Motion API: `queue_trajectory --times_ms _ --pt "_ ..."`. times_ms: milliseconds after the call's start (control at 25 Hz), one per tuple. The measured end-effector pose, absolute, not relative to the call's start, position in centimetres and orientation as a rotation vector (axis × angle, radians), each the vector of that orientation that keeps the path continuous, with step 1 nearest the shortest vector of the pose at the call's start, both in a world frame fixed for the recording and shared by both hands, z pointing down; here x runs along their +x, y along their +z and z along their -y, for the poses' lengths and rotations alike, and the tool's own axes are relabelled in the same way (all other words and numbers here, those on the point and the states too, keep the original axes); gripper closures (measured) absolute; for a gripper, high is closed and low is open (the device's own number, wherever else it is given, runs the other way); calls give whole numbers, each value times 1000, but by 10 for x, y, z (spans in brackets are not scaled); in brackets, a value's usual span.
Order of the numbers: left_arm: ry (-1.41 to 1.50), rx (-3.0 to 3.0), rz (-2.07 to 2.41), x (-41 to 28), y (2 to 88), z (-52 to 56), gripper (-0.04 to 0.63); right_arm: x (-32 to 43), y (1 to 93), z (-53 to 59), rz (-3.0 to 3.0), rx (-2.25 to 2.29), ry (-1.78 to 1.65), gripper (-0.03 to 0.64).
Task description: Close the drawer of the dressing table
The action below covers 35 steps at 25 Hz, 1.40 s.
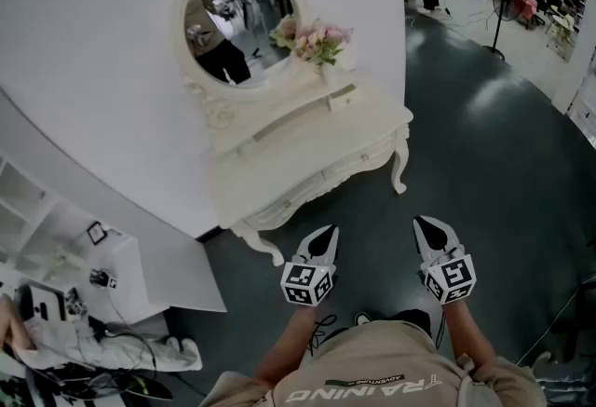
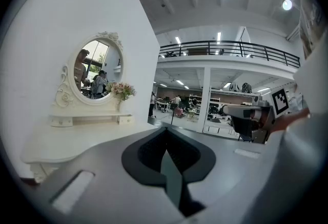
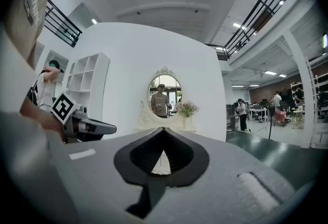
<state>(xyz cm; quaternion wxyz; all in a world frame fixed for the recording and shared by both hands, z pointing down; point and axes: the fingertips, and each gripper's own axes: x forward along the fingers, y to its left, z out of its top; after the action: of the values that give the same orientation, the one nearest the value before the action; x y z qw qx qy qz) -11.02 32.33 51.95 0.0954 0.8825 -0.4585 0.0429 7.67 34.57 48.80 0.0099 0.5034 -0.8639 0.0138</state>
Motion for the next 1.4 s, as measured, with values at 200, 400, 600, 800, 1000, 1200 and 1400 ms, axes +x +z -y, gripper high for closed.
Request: queue_trajectory --times_ms 200,400,600,800,1000,1200,1400 --pt "120 2593 1340 -109 529 -331 577 73 489 -353 2703 1571 45 615" --pt "128 2586 1330 -112 531 -325 577 69 489 -351 2682 1592 41 615" --pt "136 2594 1297 -99 530 -316 577 79 489 -348 2686 1592 94 615" --pt "173 2569 1244 -76 546 -305 577 95 505 -336 2681 1592 171 615" --pt "234 2548 1236 -57 553 -275 577 110 516 -306 2687 1573 196 615" --pt "309 2581 1257 -38 540 -223 577 131 515 -242 2711 1571 214 615" --pt "295 2563 1296 -22 531 -179 577 142 506 -187 2748 1515 176 615"
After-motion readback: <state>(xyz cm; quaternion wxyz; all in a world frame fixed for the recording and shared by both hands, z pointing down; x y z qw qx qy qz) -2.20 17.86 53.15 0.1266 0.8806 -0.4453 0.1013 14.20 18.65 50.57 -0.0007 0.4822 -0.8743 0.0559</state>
